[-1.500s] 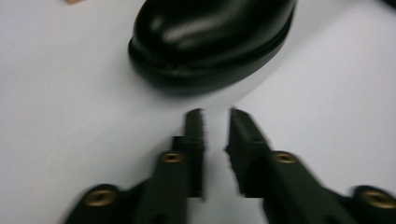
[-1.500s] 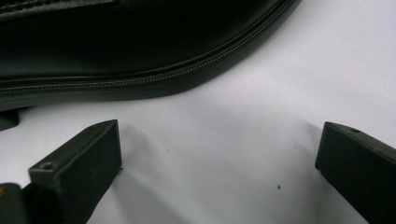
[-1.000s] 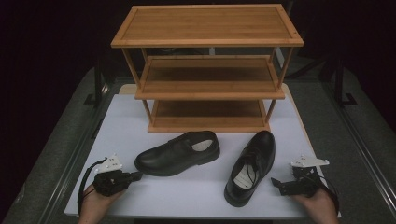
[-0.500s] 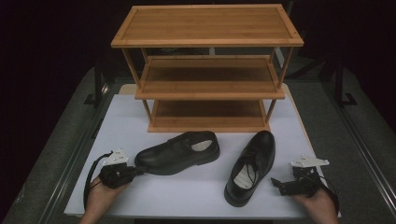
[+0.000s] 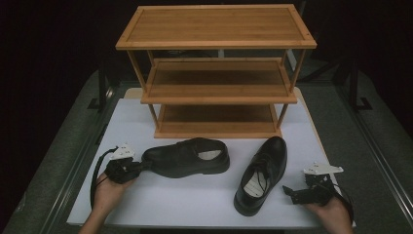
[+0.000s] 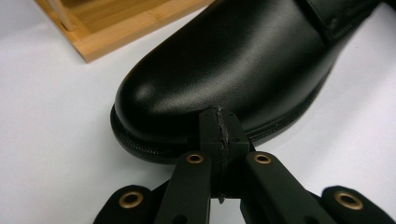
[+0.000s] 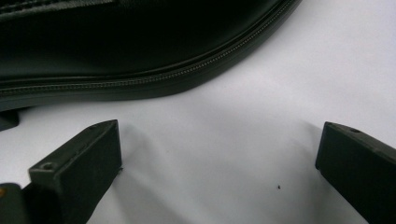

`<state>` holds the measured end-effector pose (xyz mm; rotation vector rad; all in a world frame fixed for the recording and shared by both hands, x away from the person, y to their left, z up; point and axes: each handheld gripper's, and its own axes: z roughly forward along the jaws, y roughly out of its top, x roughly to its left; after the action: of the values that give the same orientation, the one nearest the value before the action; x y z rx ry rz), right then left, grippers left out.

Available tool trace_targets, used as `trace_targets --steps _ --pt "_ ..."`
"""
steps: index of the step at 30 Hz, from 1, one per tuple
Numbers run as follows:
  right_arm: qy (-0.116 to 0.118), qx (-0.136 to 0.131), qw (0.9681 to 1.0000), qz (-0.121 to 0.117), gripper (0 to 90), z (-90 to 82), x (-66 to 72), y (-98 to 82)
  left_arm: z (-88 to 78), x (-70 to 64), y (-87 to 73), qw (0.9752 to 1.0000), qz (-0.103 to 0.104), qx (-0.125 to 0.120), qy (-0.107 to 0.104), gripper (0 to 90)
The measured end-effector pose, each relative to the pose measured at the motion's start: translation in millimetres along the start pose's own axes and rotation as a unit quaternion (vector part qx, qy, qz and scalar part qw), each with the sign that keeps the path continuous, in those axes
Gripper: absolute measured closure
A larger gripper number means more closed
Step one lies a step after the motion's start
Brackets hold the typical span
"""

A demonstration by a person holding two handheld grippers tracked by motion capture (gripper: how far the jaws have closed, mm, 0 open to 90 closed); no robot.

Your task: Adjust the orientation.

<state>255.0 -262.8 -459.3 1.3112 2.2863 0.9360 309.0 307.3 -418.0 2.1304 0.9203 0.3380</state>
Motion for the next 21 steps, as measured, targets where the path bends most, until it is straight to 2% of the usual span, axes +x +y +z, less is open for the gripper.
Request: trace_targets --steps 7,11,12,16,19,21 --pt "0.0 0.0 1.0 -0.001 0.0 0.0 -0.1 0.0 10.0 11.1 11.3 0.9998 0.004 0.005 0.021 90.0" --pt "0.0 -0.001 1.0 0.0 0.0 0.1 -0.1 -0.1 14.5 16.8 14.1 0.9997 -0.003 0.001 0.023 90.0" --pt "0.0 -0.001 1.0 0.0 0.0 0.2 0.0 -0.1 16.4 19.2 17.4 0.9995 -0.001 0.001 0.032 90.0" --pt "0.0 -0.001 1.0 0.0 0.0 0.1 -0.1 -0.1 20.6 24.8 24.5 0.9991 0.0 -0.005 0.043 90.0" --pt "0.0 -0.001 1.0 0.0 0.0 0.1 -0.1 -0.1 23.4 28.4 25.5 0.999 -0.005 -0.008 0.043 90.0" --pt "0.0 -0.001 1.0 0.0 0.0 0.1 -0.1 -0.1 26.7 32.6 29.8 0.9983 -0.001 -0.002 0.059 90.0"
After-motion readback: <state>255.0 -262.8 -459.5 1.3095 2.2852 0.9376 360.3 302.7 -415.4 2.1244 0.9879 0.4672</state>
